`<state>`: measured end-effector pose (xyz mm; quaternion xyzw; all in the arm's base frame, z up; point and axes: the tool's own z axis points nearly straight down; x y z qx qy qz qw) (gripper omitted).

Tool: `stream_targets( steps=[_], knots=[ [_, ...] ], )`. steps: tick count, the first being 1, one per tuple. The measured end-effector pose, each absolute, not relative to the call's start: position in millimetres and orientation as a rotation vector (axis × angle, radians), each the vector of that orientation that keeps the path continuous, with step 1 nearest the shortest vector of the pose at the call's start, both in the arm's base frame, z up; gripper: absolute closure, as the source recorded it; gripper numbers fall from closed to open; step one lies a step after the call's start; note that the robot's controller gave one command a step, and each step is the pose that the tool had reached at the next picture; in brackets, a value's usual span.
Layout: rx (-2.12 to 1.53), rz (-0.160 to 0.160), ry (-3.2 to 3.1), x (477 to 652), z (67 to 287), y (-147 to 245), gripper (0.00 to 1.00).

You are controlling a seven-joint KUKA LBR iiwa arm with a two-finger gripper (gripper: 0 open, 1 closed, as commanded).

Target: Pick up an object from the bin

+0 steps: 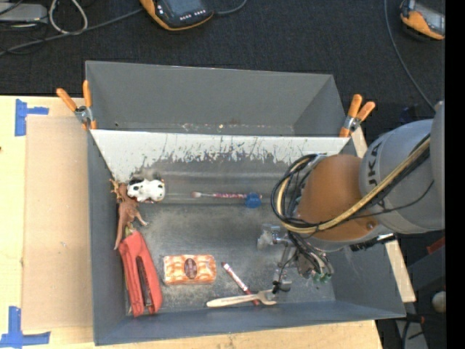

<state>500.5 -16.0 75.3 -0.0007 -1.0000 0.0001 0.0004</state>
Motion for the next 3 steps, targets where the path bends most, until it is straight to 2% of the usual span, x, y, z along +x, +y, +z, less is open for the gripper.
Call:
stream_targets(
  steps=[1,2,3],
  knots=[
    [0.245,-0.003,-3.129,486.3,126.4,21.6,0.0],
    [0.378,-0.001,-3.116,479.6,132.6,36.8,0.0],
    [0.578,-0.003,-3.087,489.9,180.2,93.1,0.0]
  ],
)
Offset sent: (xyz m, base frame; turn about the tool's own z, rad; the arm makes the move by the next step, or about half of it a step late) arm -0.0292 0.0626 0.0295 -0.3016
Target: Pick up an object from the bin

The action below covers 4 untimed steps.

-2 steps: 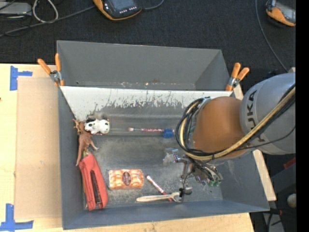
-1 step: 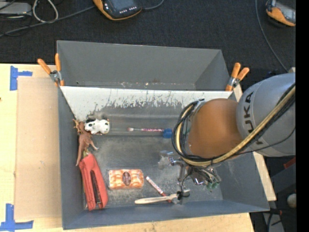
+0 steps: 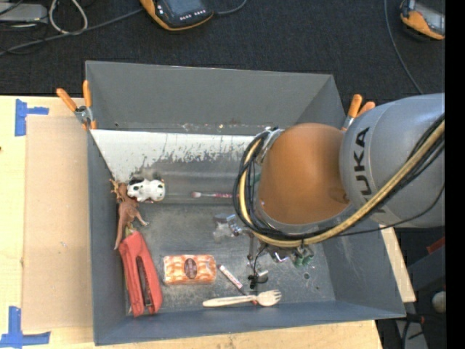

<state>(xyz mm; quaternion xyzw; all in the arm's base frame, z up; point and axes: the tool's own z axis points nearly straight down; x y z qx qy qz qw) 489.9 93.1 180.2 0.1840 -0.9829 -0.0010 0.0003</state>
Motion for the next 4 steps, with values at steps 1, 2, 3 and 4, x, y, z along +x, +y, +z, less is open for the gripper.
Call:
stream_targets(
  steps=[1,2,3,4],
  knots=[
    [0.376,-0.002,-3.12,503.9,140.8,106.1,0.0],
    [0.544,-0.007,-3.097,496.9,91.4,154.3,0.0],
    [0.659,-0.002,-3.07,511.3,70.7,153.3,1.0],
    [0.66,-0.002,-3.07,511.3,71.0,153.4,1.0]
  ],
)
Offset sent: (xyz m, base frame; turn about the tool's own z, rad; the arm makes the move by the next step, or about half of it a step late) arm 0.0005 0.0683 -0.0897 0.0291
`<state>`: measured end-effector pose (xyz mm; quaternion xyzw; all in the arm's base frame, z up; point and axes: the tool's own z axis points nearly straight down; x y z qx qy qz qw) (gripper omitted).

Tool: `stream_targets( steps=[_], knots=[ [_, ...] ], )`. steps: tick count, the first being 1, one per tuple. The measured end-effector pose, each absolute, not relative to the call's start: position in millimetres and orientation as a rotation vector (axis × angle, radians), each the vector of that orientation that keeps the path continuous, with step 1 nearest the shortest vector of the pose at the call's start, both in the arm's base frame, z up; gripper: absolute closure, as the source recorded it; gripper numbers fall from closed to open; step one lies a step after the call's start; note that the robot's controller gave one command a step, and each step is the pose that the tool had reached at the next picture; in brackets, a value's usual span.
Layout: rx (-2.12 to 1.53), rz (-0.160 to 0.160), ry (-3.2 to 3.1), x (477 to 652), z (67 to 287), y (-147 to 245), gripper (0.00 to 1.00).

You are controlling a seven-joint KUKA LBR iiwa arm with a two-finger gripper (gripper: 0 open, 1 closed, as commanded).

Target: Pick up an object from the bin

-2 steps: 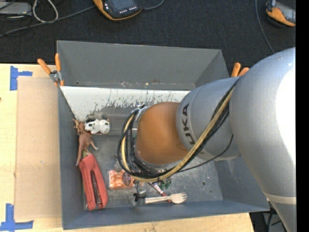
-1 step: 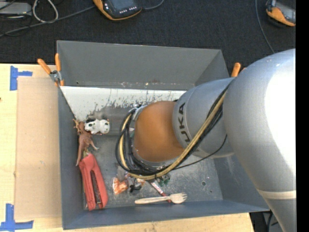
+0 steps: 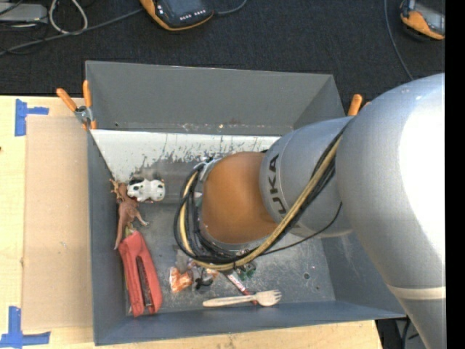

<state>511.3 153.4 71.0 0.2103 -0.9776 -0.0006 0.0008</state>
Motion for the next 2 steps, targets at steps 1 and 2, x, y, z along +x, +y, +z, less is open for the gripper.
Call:
stream_targets(
  steps=[1,2],
  knots=[
    [0.716,-0.001,-3.048,502.5,130.5,156.1,1.0],
    [0.711,-0.001,-3.041,488.2,197.7,155.1,1.0]
  ],
)
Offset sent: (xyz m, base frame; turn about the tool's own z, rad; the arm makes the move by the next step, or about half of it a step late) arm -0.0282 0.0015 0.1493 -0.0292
